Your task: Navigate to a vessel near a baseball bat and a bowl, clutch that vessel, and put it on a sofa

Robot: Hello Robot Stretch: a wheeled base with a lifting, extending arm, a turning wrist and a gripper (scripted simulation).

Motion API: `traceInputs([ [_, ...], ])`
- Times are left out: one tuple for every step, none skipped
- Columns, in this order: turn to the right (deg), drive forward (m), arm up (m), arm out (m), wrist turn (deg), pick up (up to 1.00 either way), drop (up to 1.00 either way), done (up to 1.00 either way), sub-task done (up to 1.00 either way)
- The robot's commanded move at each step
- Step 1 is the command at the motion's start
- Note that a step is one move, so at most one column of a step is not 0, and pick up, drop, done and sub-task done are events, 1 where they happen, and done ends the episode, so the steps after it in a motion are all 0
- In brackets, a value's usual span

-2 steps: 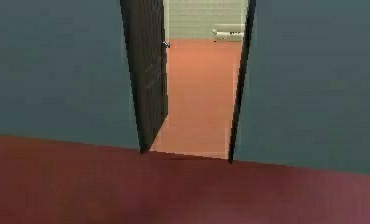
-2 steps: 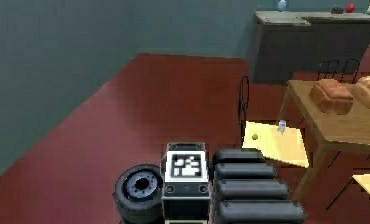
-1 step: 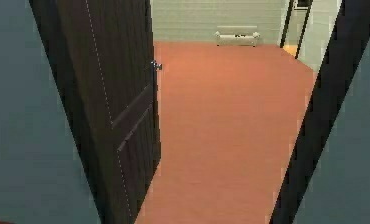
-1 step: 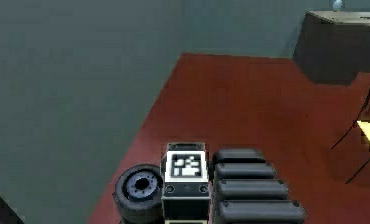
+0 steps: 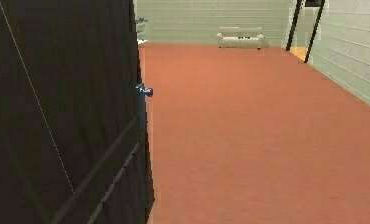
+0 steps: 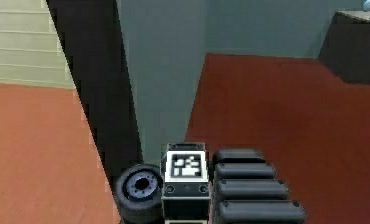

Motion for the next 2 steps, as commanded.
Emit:
traceInputs([
  [12.0,0.0,0.0,0.0,0.0,0.0,0.0,0.0,0.0],
  [0.0,1.0,0.0,0.0,0.0,0.0,0.0,0.0,0.0],
])
